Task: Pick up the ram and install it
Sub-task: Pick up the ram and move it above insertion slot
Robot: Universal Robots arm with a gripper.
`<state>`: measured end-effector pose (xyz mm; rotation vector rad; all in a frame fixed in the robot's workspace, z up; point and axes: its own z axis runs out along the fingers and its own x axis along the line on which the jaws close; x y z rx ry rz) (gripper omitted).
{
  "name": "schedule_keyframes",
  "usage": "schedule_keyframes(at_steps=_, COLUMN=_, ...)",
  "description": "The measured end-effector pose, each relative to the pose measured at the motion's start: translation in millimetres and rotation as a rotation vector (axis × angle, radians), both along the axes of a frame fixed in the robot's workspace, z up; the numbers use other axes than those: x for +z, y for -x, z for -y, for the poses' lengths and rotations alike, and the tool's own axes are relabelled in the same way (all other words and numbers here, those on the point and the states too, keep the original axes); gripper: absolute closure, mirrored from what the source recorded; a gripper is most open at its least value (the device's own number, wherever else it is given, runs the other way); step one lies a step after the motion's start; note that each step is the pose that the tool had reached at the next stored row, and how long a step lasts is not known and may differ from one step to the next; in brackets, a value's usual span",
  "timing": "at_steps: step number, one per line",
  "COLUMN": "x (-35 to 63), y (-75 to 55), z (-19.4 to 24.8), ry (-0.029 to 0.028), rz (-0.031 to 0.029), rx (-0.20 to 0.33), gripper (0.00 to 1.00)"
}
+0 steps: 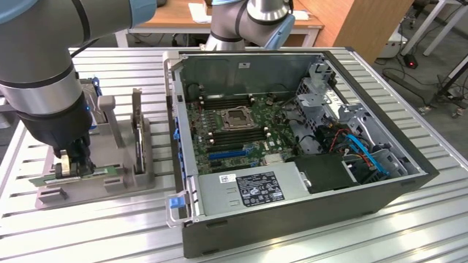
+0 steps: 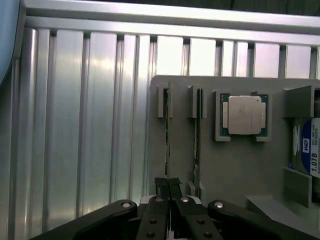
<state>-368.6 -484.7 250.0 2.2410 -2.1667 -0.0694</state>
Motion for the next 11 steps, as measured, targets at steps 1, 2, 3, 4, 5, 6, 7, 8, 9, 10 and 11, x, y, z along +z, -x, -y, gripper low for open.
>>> schedule_keyframes(at_steps=1, x=1.9, y=0.0, z=0.0, ry=-0.0002, rz=0.0001, rx=0.000, gripper=0.89)
schedule_keyframes(at_steps=2, x=3.8, y=0.0, z=0.0, ry=-0.0003, rz=0.0002, rx=0.000, gripper=0.89)
schedule_keyframes(at_steps=3, x=5.7, y=0.0, z=0.0, ry=-0.0003, rz=0.0003, rx=0.000, gripper=0.89)
schedule_keyframes(at_steps=4, x=7.8, y=0.0, z=0.0, ry=-0.0004, rz=0.0003, rx=0.000, gripper=0.89)
schedule_keyframes(at_steps=5, x=10.2, y=0.0, z=0.0, ry=-0.0004, rz=0.0003, rx=0.000, gripper=0.89)
schedule_keyframes(at_steps=6, x=12.3, y=0.0, z=0.0, ry=-0.0004, rz=0.0003, rx=0.000, gripper=0.89)
schedule_keyframes(at_steps=7, x=14.4, y=0.0, z=0.0, ry=-0.0004, rz=0.0003, rx=0.000, gripper=0.89)
schedule_keyframes(at_steps=8, x=16.5, y=0.0, z=-0.1, ry=-0.0004, rz=0.0003, rx=0.000, gripper=0.89)
schedule_keyframes(at_steps=9, x=18.7, y=0.0, z=0.0, ry=-0.0004, rz=0.0002, rx=0.000, gripper=0.89)
schedule_keyframes(at_steps=10, x=20.8, y=0.0, z=0.0, ry=-0.0003, rz=0.0003, rx=0.000, gripper=0.89)
schedule_keyframes(at_steps=11, x=23.1, y=-0.1, z=0.0, ry=-0.0004, rz=0.0003, rx=0.000, gripper=0.89)
